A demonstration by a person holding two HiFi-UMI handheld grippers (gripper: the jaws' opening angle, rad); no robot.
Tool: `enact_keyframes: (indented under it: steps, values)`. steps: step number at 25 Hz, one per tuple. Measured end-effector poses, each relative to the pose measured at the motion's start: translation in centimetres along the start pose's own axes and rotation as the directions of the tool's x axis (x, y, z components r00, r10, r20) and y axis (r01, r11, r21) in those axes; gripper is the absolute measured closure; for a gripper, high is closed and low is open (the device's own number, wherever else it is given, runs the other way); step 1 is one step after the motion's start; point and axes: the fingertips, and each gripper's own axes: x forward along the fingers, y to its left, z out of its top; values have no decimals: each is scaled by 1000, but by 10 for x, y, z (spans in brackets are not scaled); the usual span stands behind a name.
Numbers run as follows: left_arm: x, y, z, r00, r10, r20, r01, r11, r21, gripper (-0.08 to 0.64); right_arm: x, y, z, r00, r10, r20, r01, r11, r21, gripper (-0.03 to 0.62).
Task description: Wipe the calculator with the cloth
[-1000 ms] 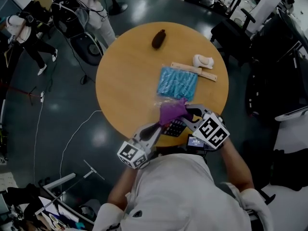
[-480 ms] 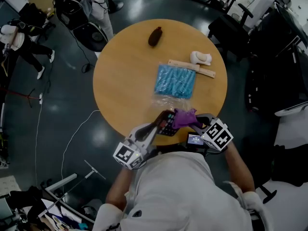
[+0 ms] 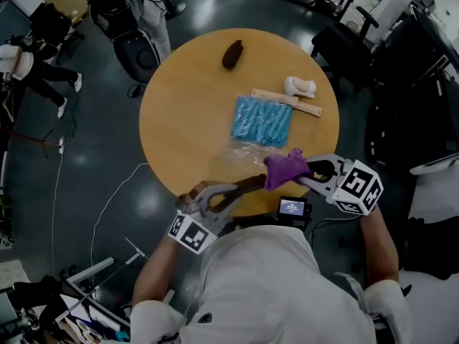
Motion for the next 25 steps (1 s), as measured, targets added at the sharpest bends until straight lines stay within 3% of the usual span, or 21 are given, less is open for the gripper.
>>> enact_keyframes:
  steps: [5, 8, 11, 15, 25]
  values:
    - [10, -20, 20, 993, -114, -1, 113, 982, 149, 512, 8, 32, 36, 976, 204, -81, -212, 971, -115, 505]
    - [14, -32, 35, 987, -157, 18, 149, 966, 212, 512, 18, 48, 28, 935, 294, -200, -327, 932, -159, 505]
    - [16, -39, 47, 984, -174, 35, 160, 953, 257, 512, 25, 56, 12, 890, 330, -315, -399, 898, -187, 505]
    - [15, -43, 57, 983, -175, 51, 154, 948, 279, 512, 27, 55, 0, 864, 357, -356, -434, 886, -162, 505]
    - [11, -52, 71, 982, -179, 64, 150, 936, 318, 512, 32, 43, -19, 867, 404, -292, -434, 900, -45, 505]
